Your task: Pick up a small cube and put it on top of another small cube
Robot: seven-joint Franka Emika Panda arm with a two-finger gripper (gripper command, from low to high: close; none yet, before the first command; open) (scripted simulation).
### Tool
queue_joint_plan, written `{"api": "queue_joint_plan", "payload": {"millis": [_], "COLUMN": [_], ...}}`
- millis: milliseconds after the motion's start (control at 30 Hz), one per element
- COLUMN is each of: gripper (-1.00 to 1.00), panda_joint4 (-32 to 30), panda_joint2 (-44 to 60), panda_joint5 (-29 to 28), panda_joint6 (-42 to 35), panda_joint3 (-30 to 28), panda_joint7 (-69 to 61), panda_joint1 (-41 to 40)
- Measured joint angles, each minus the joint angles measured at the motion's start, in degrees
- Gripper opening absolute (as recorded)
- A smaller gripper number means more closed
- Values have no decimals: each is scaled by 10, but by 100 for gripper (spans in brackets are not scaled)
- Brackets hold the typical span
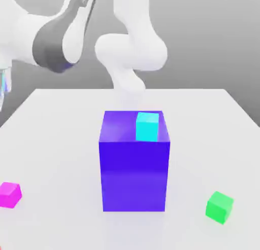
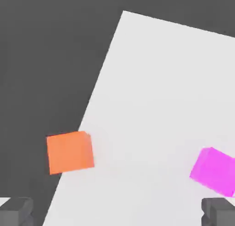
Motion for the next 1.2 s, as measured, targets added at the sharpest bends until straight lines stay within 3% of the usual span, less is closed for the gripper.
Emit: {"api": "queue_joint_plan", "payload": {"millis": [200,333,367,600,800,1200], "gripper": [0,0,-100,-100,-100,-100], "panda_joint4": [-14,1,3,3,-9,11], "panda_joint2": [124,207,218,216,125,90], "panda_joint5": [81,104,107,106,77,45], "panda_joint6": [56,119,128,128,44,-28], "panda_joint3": [-9,12,15,15,2,158], "panda_joint7": [38,27,25,26,43,116], "panda_joint1": [-44,-65,-68,-69,-48,142]}}
